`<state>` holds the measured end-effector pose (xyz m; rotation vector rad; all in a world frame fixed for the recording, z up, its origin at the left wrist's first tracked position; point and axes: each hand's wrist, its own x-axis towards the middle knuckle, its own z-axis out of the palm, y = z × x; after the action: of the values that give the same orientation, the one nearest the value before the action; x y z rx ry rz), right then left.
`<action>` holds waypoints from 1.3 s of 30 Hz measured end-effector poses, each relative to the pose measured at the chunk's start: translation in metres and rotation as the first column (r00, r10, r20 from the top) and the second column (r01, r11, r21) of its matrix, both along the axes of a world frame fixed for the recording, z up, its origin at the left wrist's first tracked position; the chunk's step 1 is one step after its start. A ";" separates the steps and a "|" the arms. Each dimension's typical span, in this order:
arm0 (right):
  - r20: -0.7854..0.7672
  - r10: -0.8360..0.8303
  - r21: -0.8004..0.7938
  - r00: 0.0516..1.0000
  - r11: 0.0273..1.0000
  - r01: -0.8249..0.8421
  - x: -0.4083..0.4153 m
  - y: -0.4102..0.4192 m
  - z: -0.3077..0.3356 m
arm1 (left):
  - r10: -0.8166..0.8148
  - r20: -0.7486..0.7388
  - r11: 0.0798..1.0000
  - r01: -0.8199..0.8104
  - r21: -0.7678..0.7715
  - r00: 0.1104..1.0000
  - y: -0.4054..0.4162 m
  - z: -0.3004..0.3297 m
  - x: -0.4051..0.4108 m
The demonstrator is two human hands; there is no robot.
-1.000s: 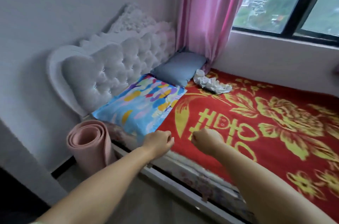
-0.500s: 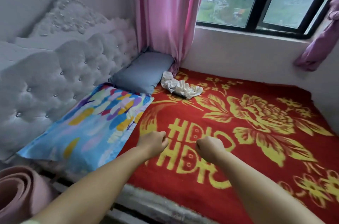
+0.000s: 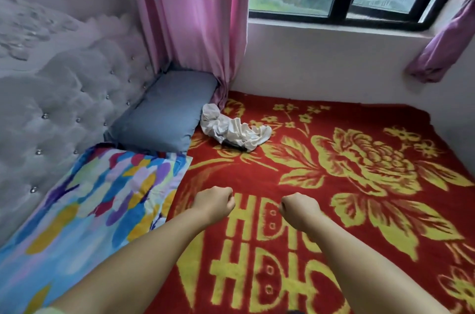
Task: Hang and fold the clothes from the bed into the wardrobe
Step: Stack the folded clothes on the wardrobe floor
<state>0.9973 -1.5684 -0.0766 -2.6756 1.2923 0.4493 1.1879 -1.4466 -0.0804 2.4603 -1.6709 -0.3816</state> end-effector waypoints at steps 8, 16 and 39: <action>0.006 -0.023 0.039 1.000 0.999 0.022 0.041 -0.117 -0.049 | 0.040 -0.012 0.998 -0.039 0.038 0.999 -0.079 -0.044 0.053; 0.003 0.054 0.174 0.999 0.983 -0.054 0.132 -0.240 -0.202 | 0.103 -0.084 0.982 -0.088 0.168 0.991 -0.228 -0.176 0.107; 0.355 0.091 -0.133 0.930 0.990 -0.046 0.149 -0.290 -0.408 | 0.030 0.113 0.996 -0.039 0.076 0.993 -0.479 -0.357 0.171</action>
<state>1.1462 -1.8581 -0.4851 -2.7348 1.1517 -0.1213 1.3589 -1.9253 -0.4374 2.6087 -1.6827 -0.3165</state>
